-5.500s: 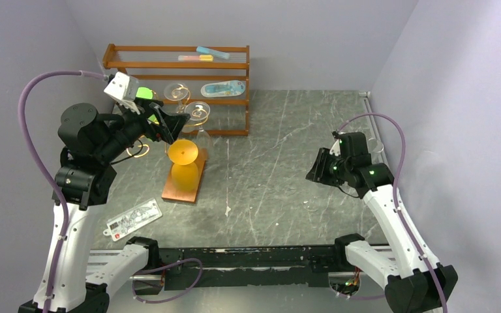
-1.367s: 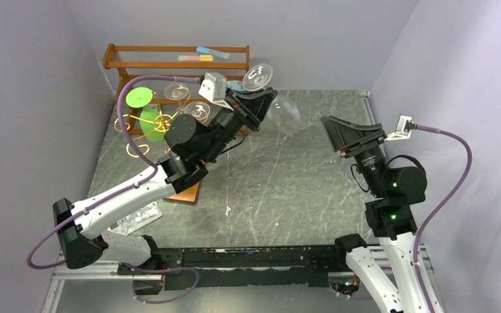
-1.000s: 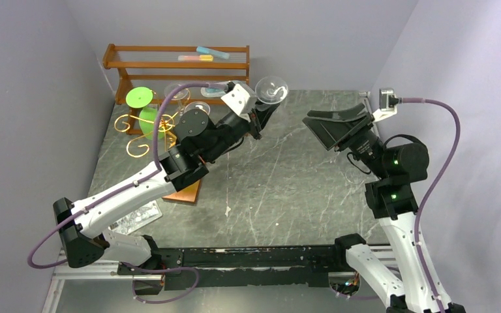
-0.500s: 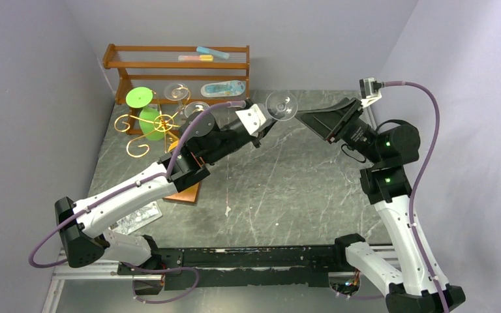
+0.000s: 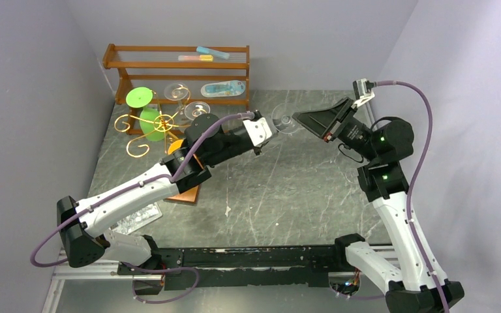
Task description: Place the wine glass upside down on the wine glass rack
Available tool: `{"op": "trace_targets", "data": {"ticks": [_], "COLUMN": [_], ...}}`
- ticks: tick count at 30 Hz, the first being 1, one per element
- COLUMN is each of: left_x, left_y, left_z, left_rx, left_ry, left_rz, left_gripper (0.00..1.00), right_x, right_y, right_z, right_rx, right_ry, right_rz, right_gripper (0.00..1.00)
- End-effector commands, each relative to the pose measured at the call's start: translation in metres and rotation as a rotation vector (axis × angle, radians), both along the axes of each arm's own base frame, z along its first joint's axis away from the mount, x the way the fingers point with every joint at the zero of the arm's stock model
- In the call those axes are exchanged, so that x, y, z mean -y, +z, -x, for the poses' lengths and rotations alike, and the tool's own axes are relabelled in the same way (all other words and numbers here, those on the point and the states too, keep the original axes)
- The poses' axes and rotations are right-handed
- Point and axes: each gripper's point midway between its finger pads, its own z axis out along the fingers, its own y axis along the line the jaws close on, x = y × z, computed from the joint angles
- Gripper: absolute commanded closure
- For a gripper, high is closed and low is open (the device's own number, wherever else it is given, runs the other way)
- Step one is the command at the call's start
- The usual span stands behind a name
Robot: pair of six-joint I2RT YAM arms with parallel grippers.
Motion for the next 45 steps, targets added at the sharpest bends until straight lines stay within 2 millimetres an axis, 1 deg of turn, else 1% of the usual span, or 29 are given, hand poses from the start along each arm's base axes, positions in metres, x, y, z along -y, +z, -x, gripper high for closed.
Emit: {"op": "trace_targets", "data": {"ticks": [1,3,6,7,8,9,13,15,17,18,21,24,27,31,32,34,36,38,41,45], "left_x": [0.005,0.005,0.006,0.005,0.003,0.002,-0.009,-0.013,-0.019,-0.022,-0.03,-0.035,-0.029,-0.021,-0.02,-0.021,-0.024,-0.023,-0.017,-0.012], "left_y": [0.006,0.004,0.0,-0.001,-0.002,-0.003,-0.001,-0.001,0.0,0.001,0.005,0.019,0.03,0.034,0.029,0.025,0.017,0.008,0.001,0.0], "left_z": [0.008,0.009,0.011,0.012,0.011,0.011,0.013,0.018,0.022,0.023,0.028,0.033,0.039,0.035,0.032,0.023,0.01,0.004,0.004,0.009], "left_rx": [0.054,0.048,0.034,0.024,0.013,-0.003,-0.093,-0.181,-0.265,-0.306,-0.448,-0.578,-0.699,-0.853,-0.906,-0.965,-1.002,-1.03,-1.064,-1.076], "left_ry": [-0.041,-0.046,-0.06,-0.059,-0.052,-0.045,-0.021,-0.025,-0.02,-0.017,-0.009,-0.016,-0.056,-0.061,-0.056,-0.054,-0.016,-0.001,-0.039,-0.088], "left_rz": [0.008,0.005,0.004,0.01,0.017,0.027,0.085,0.124,0.161,0.183,0.266,0.355,0.385,0.39,0.385,0.392,0.4,0.391,0.365,0.332], "left_gripper": [0.95,0.95,0.95,0.95,0.95,0.9,0.44,0.29,0.18,0.14,0.09,0.08,0.08,0.12,0.14,0.19,0.26,0.31,0.38,0.54], "right_x": [-0.002,-0.003,-0.007,-0.007,-0.007,-0.006,-0.001,0.001,0.004,0.005,0.006,0.006,0.005,0.005,0.005,0.005,0.004,0.003,0.002,0.0], "right_y": [-0.014,-0.016,-0.014,-0.012,-0.009,-0.008,-0.005,-0.005,-0.005,-0.006,-0.01,-0.017,-0.023,-0.028,-0.028,-0.03,-0.031,-0.032,-0.033,-0.034], "right_z": [-0.006,-0.006,0.0,0.002,0.003,0.003,-0.003,-0.006,-0.009,-0.01,-0.014,-0.018,-0.02,-0.019,-0.019,-0.019,-0.017,-0.016,-0.016,-0.016], "right_rx": [-0.062,-0.065,-0.052,-0.041,-0.035,-0.033,-0.028,-0.029,-0.03,-0.032,-0.043,-0.054,-0.059,-0.058,-0.056,-0.054,-0.048,-0.042,-0.034,-0.025], "right_ry": [0.006,0.015,0.067,0.076,0.078,0.072,0.006,-0.023,-0.05,-0.061,-0.078,-0.081,-0.085,-0.084,-0.082,-0.08,-0.074,-0.064,-0.055,-0.042], "right_rz": [0.034,0.041,0.027,0.013,-0.003,-0.015,-0.006,-0.007,-0.01,-0.012,-0.014,-0.004,0.008,0.021,0.024,0.03,0.035,0.041,0.052,0.062], "right_gripper": [0.72,0.76,0.97,1.0,1.0,1.0,1.0,1.0,1.0,1.0,1.0,1.0,1.0,1.0,1.0,1.0,1.0,1.0,1.0,1.0]}}
